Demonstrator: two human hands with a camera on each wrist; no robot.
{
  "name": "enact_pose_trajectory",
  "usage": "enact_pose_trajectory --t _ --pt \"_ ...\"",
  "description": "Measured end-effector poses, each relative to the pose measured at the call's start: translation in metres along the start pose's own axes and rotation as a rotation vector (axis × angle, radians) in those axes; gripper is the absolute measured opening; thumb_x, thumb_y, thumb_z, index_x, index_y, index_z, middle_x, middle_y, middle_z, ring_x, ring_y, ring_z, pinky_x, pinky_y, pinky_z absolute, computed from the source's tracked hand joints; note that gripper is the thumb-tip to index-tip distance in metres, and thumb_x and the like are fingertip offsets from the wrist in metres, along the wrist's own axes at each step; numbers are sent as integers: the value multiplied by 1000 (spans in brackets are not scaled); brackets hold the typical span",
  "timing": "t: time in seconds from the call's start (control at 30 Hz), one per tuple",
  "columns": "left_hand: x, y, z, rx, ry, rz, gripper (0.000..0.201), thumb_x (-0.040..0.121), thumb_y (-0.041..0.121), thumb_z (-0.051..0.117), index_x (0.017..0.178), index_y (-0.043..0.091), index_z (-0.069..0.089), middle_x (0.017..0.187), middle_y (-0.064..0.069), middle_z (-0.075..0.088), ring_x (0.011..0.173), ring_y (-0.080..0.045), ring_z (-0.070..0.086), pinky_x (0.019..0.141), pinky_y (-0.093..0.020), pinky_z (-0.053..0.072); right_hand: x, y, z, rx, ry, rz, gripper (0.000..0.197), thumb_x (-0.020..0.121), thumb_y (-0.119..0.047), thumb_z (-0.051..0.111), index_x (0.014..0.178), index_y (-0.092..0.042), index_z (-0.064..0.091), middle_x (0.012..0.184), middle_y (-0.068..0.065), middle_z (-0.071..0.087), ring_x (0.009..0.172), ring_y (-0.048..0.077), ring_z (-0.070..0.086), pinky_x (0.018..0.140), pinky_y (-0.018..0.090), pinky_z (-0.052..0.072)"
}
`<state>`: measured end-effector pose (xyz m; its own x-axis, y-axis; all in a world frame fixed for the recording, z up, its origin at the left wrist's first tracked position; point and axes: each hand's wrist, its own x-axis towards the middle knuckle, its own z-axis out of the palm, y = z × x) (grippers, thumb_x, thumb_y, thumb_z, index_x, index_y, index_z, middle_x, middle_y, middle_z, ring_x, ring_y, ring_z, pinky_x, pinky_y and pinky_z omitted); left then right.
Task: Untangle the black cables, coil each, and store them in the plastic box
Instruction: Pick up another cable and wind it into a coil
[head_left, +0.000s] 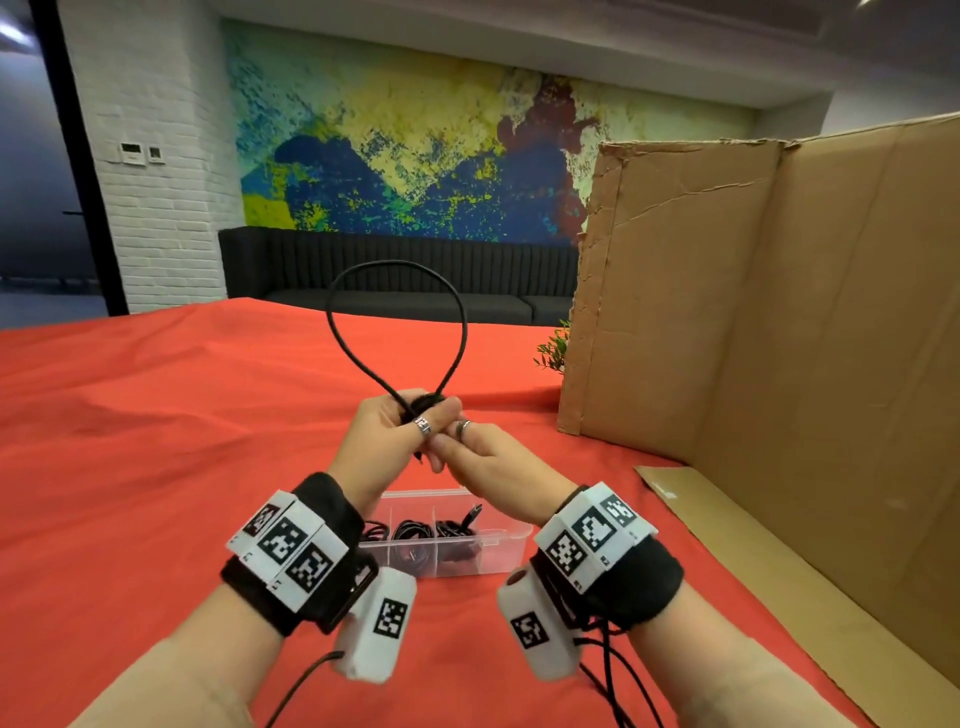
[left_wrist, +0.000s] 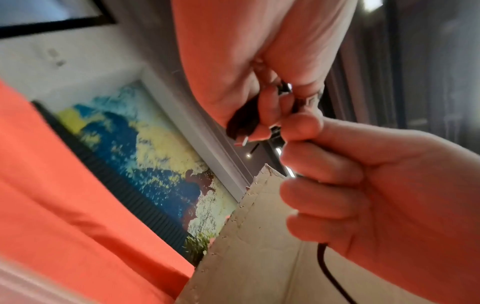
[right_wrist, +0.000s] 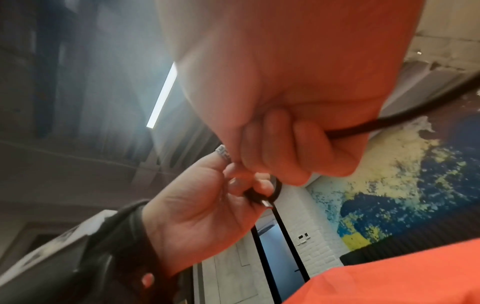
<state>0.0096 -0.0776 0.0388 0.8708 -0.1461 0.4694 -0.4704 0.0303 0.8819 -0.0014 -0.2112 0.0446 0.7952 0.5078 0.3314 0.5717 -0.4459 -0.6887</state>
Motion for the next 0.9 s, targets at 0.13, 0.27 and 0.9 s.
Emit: enact_pose_trajectory --t 0.13,0.27,0.9 --pt "17 -7 -24 167 166 1 36 95 22 47 61 10 53 39 1 41 32 -4 36 37 -16 31 -6 14 -10 -189 -27 60 34 99 -26 41 66 -27 50 59 -7 42 50 3 41 52 17 33" --pt "38 -26 -108 222 580 -106 38 96 24 47 60 15 45 28 11 43 23 -3 34 29 -13 26 -30 50 -60 -461 -86 275 35 99 -29 40 64 -26 44 63 -9 45 62 12 43 66 26 32" --pt "14 24 -2 760 -465 87 18 90 25 58 96 12 69 80 -1 71 72 -3 62 67 -17 45 -5 29 -31 -329 -193 153 34 99 -29 36 66 -29 40 66 -13 42 63 5 41 68 25 37"
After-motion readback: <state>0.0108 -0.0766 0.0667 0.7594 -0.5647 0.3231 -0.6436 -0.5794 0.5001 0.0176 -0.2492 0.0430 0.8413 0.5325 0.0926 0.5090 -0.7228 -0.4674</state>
